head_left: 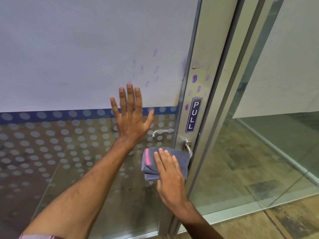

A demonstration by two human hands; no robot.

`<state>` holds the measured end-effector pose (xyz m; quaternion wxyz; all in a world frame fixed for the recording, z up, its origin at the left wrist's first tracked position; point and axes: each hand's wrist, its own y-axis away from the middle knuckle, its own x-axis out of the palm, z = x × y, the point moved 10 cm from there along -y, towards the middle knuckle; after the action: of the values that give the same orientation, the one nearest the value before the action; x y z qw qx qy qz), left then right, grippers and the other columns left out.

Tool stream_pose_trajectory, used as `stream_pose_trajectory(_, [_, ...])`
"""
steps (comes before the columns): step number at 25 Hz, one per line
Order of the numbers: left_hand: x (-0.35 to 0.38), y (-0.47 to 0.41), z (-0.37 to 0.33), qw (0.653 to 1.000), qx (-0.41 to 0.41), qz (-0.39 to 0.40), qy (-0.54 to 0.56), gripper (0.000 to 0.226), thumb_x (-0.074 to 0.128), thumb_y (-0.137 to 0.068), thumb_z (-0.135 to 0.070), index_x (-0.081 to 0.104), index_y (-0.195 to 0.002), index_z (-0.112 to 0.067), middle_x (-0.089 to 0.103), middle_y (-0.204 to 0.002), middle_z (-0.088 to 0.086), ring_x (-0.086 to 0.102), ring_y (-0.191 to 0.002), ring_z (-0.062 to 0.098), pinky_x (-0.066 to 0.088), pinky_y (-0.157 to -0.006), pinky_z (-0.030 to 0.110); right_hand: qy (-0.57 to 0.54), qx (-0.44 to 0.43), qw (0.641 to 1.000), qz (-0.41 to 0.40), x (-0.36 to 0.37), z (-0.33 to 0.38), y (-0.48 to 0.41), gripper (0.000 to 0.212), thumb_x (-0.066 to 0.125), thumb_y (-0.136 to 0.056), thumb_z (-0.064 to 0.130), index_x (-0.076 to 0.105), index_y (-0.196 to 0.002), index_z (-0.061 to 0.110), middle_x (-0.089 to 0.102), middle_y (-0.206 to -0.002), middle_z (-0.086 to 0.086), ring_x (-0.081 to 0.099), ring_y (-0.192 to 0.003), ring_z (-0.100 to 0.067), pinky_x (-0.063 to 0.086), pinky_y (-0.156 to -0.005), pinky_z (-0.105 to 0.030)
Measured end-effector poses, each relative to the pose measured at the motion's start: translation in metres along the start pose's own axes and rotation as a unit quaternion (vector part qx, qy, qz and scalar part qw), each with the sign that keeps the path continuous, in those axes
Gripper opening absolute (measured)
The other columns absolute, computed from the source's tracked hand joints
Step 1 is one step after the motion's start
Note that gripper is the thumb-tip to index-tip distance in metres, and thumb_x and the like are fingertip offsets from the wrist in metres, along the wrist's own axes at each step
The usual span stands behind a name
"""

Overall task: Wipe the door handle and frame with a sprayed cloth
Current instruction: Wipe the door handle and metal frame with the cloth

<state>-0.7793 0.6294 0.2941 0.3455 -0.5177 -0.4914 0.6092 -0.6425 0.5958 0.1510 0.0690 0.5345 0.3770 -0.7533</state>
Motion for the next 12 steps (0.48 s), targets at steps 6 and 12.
stream_pose_trajectory(6, [0.001, -0.002, 0.000, 1.000, -0.007, 0.011, -0.004, 0.091, 0.040, -0.093, -0.059, -0.015, -0.152, -0.017, 0.011, -0.156, 0.015, -0.025, -0.147, 0.020, -0.010, -0.119, 0.050, -0.127, 0.054, 0.990, -0.013, -0.006, -0.083, 0.019, 0.080, 0.058, -0.068, -0.016, 0.042, -0.142, 0.010, 0.038, -0.150, -0.003, 0.029, -0.142, -0.017, 0.009, -0.120, -0.032])
stream_pose_trajectory(12, [0.000, -0.003, 0.000, 1.000, -0.007, 0.014, -0.004, 0.092, 0.041, -0.093, -0.058, -0.015, -0.152, -0.016, 0.013, -0.156, 0.016, -0.020, -0.149, 0.024, -0.008, -0.119, 0.051, -0.166, 0.133, 0.977, 0.012, -0.016, -0.130, 0.000, 0.067, 0.059, -0.079, -0.003, 0.040, -0.143, 0.009, 0.046, -0.146, -0.006, 0.042, -0.136, -0.022, 0.012, -0.118, -0.024])
